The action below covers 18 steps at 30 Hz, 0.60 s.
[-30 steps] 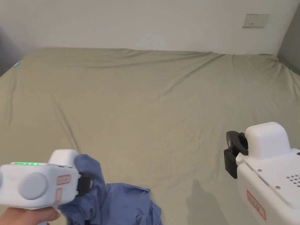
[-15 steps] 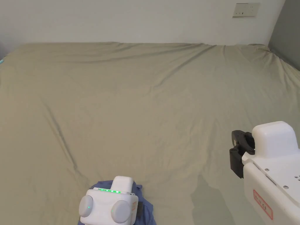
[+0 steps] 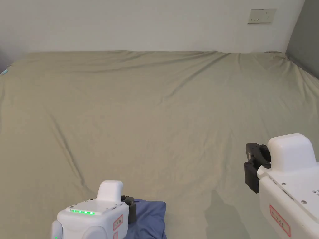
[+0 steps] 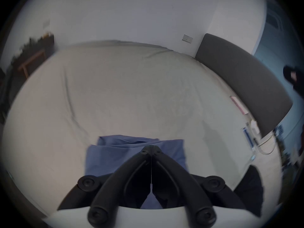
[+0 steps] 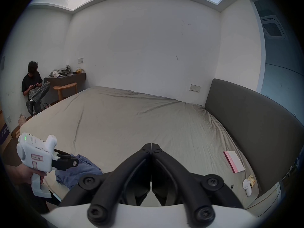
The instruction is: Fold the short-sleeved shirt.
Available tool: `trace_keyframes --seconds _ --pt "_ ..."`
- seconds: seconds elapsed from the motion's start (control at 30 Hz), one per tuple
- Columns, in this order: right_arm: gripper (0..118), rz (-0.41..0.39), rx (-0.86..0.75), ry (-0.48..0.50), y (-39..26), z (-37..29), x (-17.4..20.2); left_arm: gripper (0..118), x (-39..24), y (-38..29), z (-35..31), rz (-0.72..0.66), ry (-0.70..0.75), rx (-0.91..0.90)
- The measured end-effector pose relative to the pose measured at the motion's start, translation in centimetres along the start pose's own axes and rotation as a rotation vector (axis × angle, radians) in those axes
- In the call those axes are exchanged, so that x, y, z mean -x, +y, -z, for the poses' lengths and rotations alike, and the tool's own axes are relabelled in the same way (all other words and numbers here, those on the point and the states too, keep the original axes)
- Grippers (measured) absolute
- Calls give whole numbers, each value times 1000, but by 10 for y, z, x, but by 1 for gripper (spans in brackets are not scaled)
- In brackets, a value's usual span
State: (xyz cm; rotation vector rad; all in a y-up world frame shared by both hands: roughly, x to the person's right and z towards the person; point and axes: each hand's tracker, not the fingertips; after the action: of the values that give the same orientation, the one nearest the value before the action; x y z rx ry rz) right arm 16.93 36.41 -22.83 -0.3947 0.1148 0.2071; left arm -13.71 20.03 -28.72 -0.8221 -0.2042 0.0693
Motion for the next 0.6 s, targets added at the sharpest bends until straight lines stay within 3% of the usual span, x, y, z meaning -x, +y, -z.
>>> trace_keyframes --seconds 0.3,0.4,0.6 --pt "1 -14 1 6 1 -3 5 0 -70 -58 55 318 74 119" --pt "1 -17 5 0 1 -3 2 0 -99 -68 54 444 125 82" --pt "1 -11 13 -2 -1 4 2 0 -128 -80 41 495 -73 108"
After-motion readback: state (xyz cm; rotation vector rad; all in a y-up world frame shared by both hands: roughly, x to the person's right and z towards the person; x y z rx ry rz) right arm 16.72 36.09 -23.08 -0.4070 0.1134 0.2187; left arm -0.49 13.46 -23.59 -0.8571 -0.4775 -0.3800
